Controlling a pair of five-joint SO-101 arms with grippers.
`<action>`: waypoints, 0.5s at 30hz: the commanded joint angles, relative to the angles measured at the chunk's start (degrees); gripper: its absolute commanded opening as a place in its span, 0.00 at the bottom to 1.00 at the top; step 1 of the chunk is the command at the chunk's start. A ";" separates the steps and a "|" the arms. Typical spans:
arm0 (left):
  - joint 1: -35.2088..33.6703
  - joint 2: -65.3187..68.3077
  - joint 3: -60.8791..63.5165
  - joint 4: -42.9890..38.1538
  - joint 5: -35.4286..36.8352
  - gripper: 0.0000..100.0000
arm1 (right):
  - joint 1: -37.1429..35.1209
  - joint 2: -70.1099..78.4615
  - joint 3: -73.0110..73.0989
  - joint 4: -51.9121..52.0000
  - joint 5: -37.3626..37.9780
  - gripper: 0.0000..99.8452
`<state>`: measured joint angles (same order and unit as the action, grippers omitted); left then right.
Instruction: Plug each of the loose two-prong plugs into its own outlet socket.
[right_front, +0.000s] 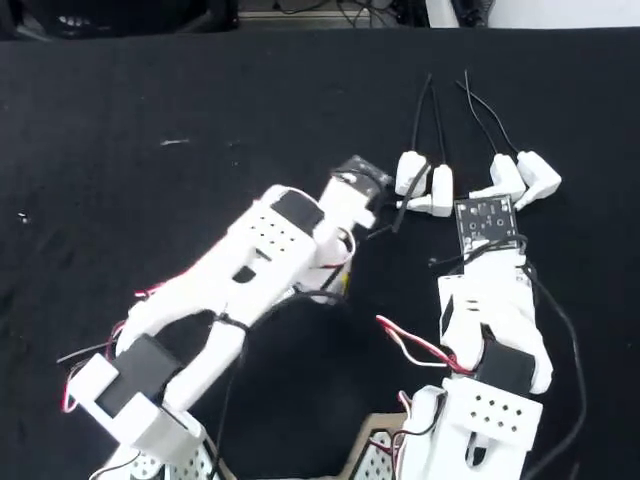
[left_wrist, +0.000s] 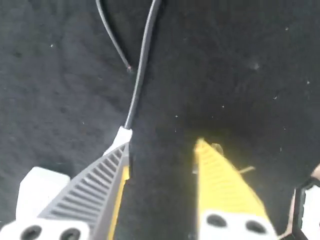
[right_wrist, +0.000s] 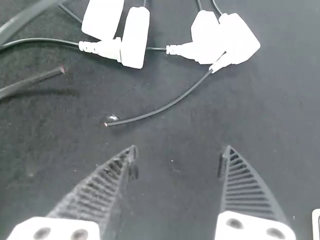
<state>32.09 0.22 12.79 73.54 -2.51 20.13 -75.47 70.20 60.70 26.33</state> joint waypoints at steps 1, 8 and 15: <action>-4.35 -6.24 -6.20 5.71 0.00 0.23 | 0.88 -1.19 -0.22 0.18 0.62 0.24; -19.82 -18.11 -6.02 13.36 -5.89 0.23 | -5.10 -1.10 -0.84 0.35 0.62 0.24; -33.89 -30.42 16.92 5.27 -8.79 0.23 | -25.49 -1.01 -2.77 5.01 0.18 0.24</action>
<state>5.45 -22.99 17.80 85.32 -10.07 2.64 -75.47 70.20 63.78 26.33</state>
